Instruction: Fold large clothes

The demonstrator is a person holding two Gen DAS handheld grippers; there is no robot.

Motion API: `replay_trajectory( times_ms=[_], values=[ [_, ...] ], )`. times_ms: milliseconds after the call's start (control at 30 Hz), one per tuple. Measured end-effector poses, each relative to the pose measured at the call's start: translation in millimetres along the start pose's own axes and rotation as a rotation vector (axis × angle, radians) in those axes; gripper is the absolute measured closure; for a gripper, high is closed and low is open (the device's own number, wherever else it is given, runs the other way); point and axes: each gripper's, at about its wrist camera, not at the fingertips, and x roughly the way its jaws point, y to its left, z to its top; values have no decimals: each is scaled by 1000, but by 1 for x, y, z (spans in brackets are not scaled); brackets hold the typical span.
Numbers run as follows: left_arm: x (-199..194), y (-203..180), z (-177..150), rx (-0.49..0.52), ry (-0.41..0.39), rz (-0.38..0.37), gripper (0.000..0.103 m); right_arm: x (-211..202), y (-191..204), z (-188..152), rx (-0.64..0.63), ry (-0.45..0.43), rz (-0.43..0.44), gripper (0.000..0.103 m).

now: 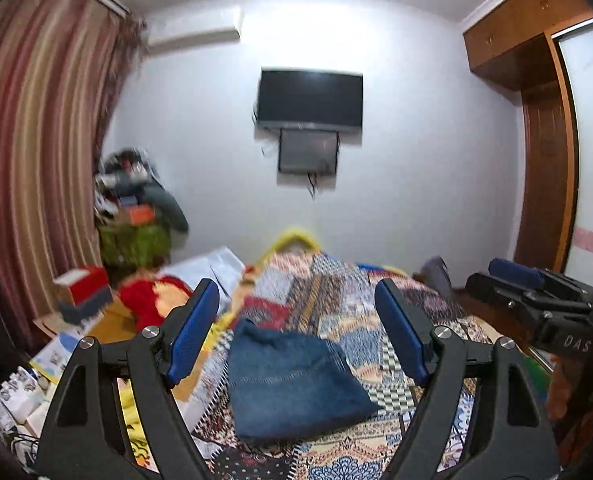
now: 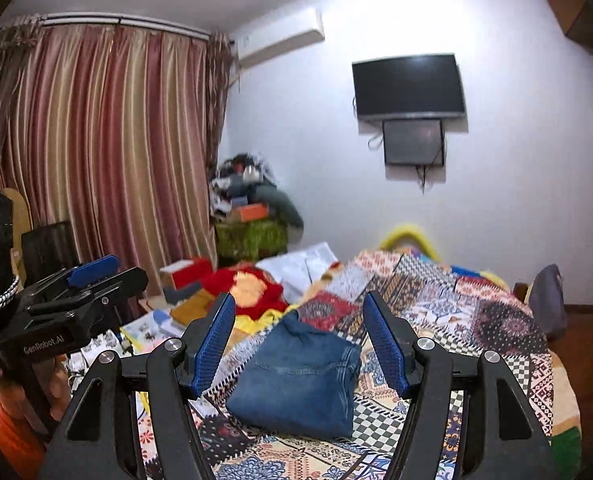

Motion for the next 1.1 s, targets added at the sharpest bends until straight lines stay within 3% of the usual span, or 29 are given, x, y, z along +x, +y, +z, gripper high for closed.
replay_trajectory(
  times_ms=[100, 167, 367, 533, 1100],
  values=[
    [-15, -4, -3, -5, -29, 18, 18, -15, 11, -4, -3, -28, -27, 37],
    [-20, -4, -6, -13, -34, 26, 9, -20, 16, -8, -9, -38, -56, 19],
    [-25, -2, -12, -19, -26, 53, 0, -34, 19, -14, 46, -46, -91, 1],
    [-21, -2, -16, -27, -10, 54, 0, -38, 17, -15, 54, -60, -142, 0],
    [-1, -5, -29, -24, 57, 58, 0, -18, 10, -22, 72, -1, -155, 0]
  ],
)
